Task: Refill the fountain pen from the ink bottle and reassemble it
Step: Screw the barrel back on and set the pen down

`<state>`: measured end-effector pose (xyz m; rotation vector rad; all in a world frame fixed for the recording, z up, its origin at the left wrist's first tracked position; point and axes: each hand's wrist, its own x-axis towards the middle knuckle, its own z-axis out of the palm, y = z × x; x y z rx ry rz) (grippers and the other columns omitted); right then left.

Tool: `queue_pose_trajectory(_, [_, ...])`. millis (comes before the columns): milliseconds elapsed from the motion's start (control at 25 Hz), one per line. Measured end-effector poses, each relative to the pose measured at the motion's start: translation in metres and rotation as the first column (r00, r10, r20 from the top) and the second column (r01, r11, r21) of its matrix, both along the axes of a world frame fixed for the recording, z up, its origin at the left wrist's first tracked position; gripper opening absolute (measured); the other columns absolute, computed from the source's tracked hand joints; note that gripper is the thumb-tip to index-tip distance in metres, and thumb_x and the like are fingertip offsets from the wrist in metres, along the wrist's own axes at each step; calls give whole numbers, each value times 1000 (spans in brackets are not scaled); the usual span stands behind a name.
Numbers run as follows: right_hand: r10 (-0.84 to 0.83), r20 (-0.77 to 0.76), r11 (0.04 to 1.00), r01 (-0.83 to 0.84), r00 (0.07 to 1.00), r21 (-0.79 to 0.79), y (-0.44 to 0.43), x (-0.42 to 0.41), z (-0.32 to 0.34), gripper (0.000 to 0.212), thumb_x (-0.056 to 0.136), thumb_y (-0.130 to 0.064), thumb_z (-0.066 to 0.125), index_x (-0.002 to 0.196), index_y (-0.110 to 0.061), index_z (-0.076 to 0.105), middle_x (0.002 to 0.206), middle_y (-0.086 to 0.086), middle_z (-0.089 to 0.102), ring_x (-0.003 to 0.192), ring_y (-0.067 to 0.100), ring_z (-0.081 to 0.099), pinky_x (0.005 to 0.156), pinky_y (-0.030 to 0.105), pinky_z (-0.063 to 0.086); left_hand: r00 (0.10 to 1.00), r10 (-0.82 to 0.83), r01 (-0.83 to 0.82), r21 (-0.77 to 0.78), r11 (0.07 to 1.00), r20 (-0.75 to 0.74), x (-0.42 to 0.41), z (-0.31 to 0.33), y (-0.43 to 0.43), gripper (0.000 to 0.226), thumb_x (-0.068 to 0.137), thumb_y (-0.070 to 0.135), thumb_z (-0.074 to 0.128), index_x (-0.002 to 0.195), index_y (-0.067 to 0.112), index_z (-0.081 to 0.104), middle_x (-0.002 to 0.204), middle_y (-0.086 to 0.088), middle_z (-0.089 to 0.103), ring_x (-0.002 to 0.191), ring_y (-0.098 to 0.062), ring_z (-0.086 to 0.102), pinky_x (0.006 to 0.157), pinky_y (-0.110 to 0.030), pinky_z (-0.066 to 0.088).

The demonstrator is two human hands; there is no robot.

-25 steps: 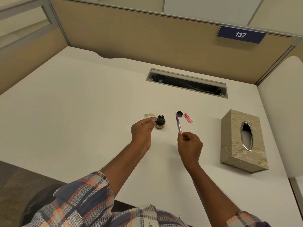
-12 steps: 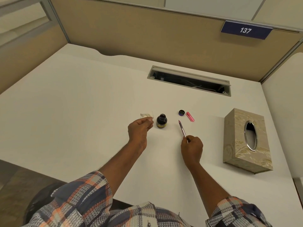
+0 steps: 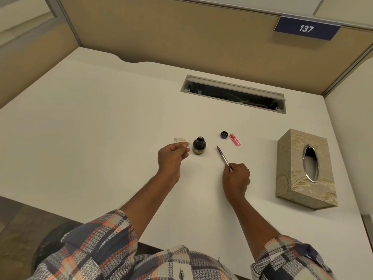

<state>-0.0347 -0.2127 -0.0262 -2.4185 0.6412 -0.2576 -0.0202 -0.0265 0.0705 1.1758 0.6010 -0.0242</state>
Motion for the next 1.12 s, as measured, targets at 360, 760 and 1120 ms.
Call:
queue_pose_trajectory(360, [23,43,999,-22,999,-41,1,-4,-3,14,88,-10,59,87,-2,71,88,14,60,84,35,56,73,43,45,998,13,-14,-16,1000,-56,-3,-2,8,5,80,-1,67,78,3,68,80,-10,67,75,-23,62,70,-26,53])
queue_pose_trajectory(760, [23,50,999,-21,998,-39,1,-4,-7,14,87,-11,61,93,-3,70,94,15,61,89,37,56,76,46,45,998,18,-19,-11,1000,-54,-6,-6,14,5,79,0,69,77,4,69,77,-10,67,76,-23,62,70,-27,53])
queue_pose_trajectory(1120, [33,37,999,-32,999,-29,-1,-5,-10,19,89,-17,61,99,-3,69,100,15,60,97,35,54,80,43,41,998,11,-12,-12,1000,-58,-9,-5,16,6,79,-1,69,76,4,69,78,-10,66,74,-22,62,71,-27,53])
